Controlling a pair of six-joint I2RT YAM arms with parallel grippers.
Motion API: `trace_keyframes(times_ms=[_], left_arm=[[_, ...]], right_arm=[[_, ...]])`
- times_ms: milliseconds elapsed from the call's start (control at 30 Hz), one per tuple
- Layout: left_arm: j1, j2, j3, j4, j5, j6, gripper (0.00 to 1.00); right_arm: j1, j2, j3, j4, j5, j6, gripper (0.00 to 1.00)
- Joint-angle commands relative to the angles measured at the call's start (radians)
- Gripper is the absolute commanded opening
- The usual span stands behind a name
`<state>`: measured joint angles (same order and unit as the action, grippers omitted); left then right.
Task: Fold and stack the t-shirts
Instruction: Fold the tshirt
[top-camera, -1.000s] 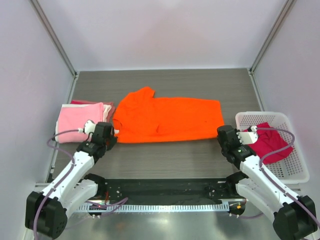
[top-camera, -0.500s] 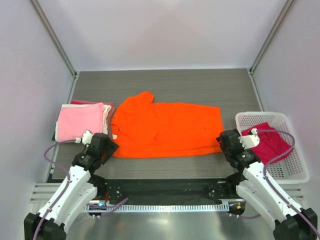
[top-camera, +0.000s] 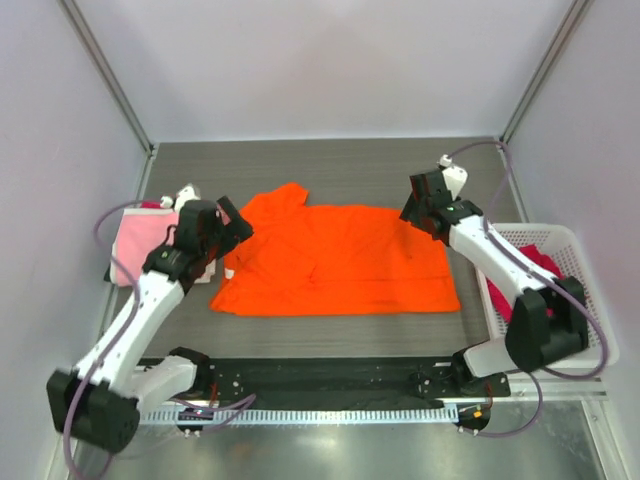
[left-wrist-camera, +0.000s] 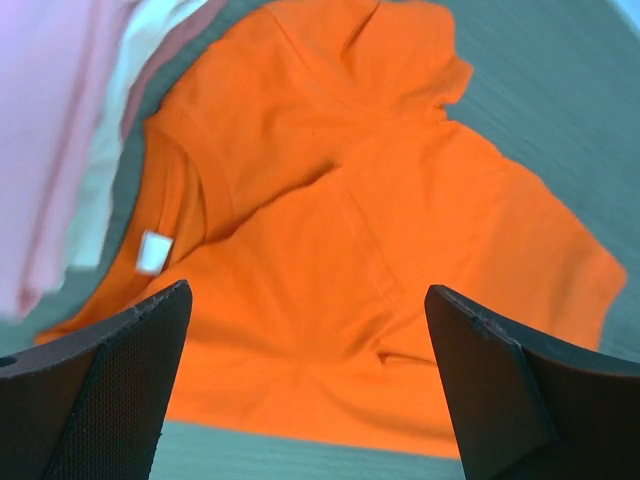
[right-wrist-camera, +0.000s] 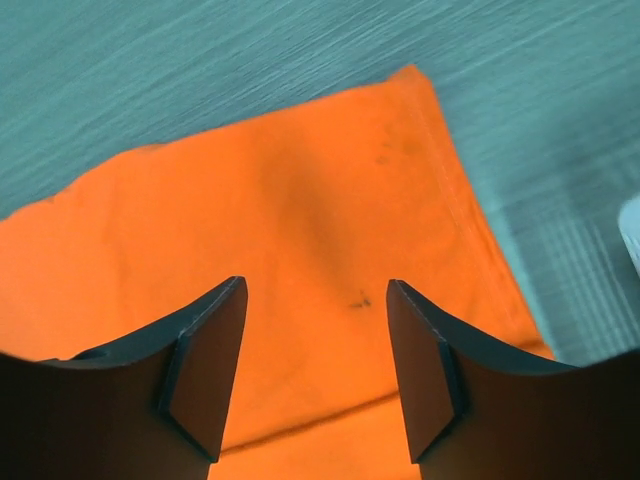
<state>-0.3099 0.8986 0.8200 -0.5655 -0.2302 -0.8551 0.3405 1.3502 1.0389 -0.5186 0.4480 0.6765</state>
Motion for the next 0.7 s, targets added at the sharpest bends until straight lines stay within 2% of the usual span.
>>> trace_keyframes(times_ms=[0, 167, 400, 433, 533, 667], left_arm=[[0.02, 0.248, 0.131, 0.113, 0.054, 0.116, 0.99], [0.068, 0.595, 0.323, 0.206, 0.124, 0.11, 0.99], [0.159, 0.974, 0.672, 0.194, 0.14, 0.142, 0.95], [0.17, 1.005, 0.753, 0.175, 0.156, 0.14, 0.95], [0.201, 1.121, 0.846, 0.167, 0.195, 0.12, 0.94], [0.206, 1.201, 0.869, 0.193, 0.212, 0.133, 0.94]], right_arm=[[-0.043, 0.157, 0.113, 0.012, -0.081, -0.167, 0.63], [-0.118, 0.315, 0.228, 0.043, -0.066, -0.189, 0.59], [-0.204, 0.467, 0.306, 0.086, -0.078, -0.195, 0.54], [-0.208, 0.495, 0.315, 0.103, -0.078, -0.196, 0.54], [-0.23, 0.538, 0.351, 0.103, -0.11, -0.203, 0.54], [-0.241, 0.557, 0.323, 0.121, -0.135, -0.198, 0.56]])
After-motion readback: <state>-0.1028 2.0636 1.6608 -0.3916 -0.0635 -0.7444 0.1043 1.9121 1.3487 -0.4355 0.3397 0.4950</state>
